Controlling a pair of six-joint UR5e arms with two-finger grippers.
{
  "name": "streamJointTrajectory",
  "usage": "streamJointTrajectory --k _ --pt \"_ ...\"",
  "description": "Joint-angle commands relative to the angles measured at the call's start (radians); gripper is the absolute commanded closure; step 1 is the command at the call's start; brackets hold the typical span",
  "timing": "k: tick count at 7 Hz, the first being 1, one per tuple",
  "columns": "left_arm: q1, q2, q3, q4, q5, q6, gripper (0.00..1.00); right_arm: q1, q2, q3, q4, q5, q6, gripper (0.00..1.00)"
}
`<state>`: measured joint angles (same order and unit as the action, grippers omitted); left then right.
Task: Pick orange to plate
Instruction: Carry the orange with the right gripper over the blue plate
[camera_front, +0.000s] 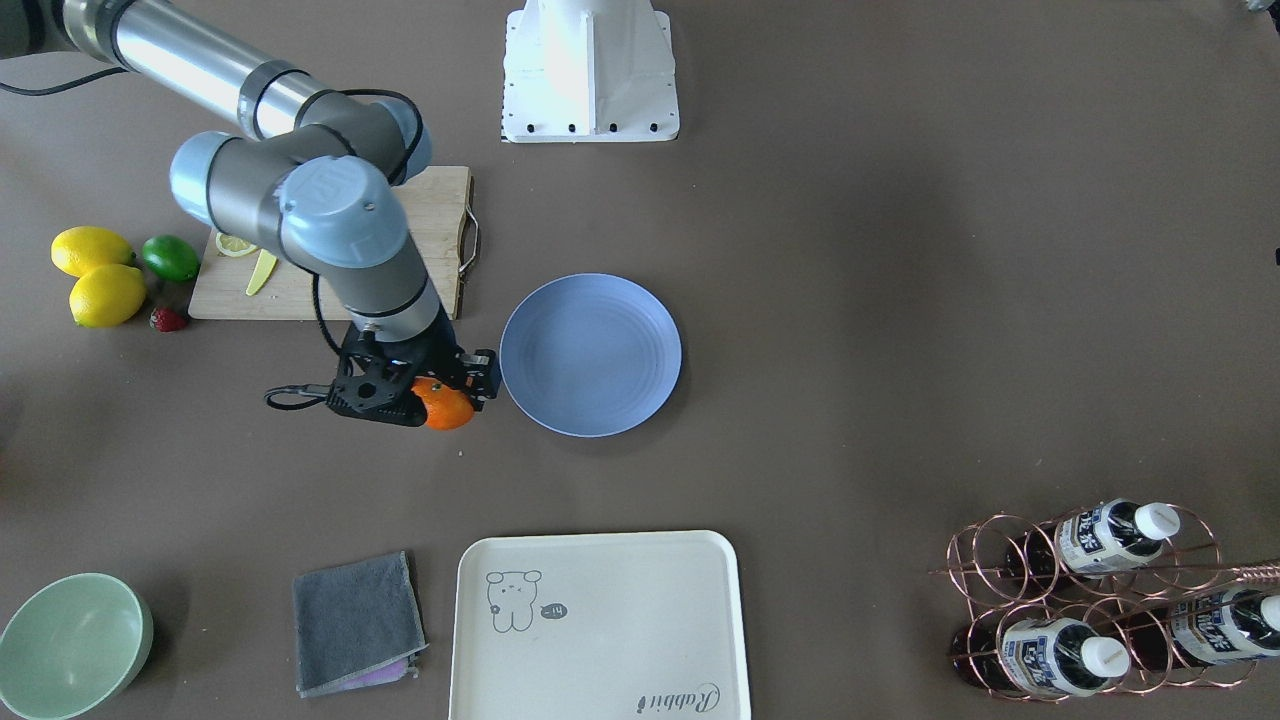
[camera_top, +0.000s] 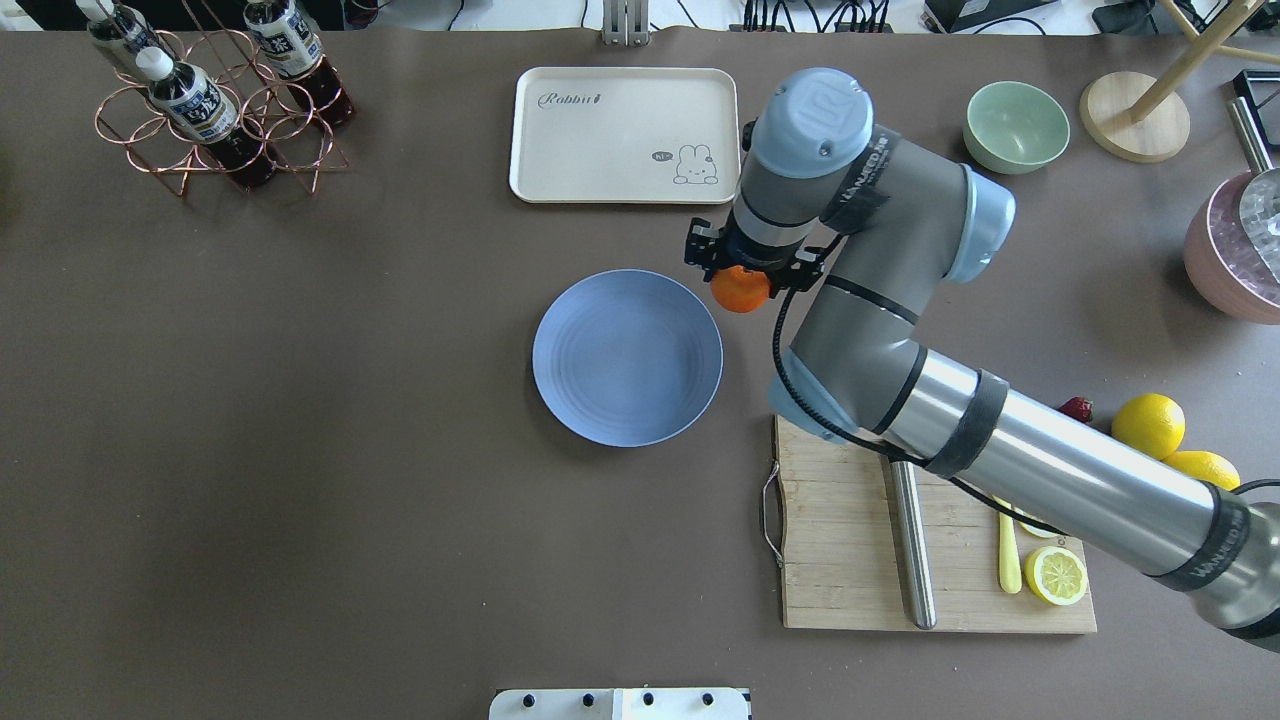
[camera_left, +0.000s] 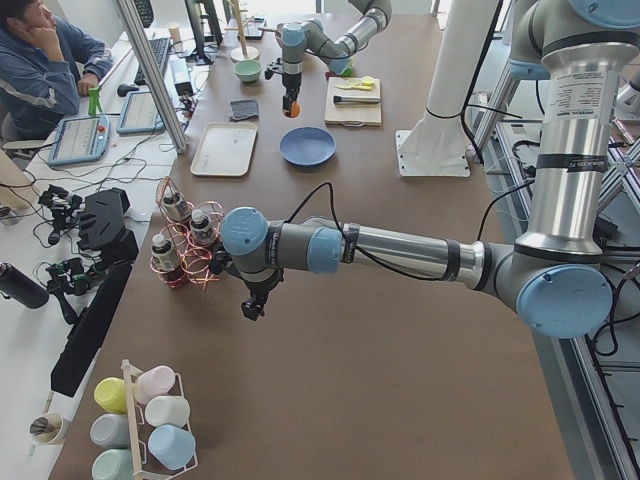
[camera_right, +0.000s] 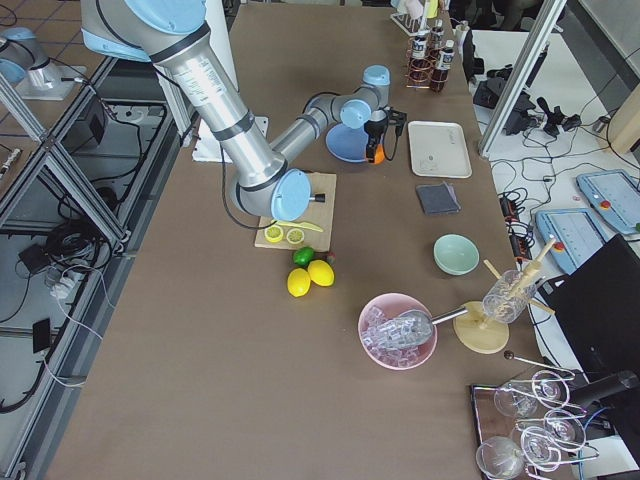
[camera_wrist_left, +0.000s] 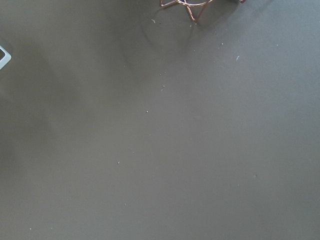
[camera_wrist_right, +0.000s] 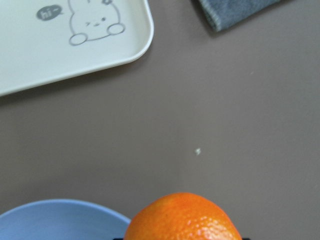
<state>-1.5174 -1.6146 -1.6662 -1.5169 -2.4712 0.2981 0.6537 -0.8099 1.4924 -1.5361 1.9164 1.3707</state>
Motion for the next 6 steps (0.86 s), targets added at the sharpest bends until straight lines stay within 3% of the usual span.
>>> streamJointTrajectory --k 1,2,6 --pt "0.0 0.01 -0.001 0.0 0.0 0.001 0.02 -0.109 0.147 -0.1 -0.073 -0.098 0.12 1.0" --pt "0.0 0.012 -0.001 0.0 0.0 0.001 0.02 -0.141 0.187 -0.175 -0.064 -0.127 0.119 1.0" --pt "0.0 0.025 -0.001 -0.002 -0.002 0.004 0.02 -0.175 0.176 -0.179 -0.055 -0.128 0.11 1.0"
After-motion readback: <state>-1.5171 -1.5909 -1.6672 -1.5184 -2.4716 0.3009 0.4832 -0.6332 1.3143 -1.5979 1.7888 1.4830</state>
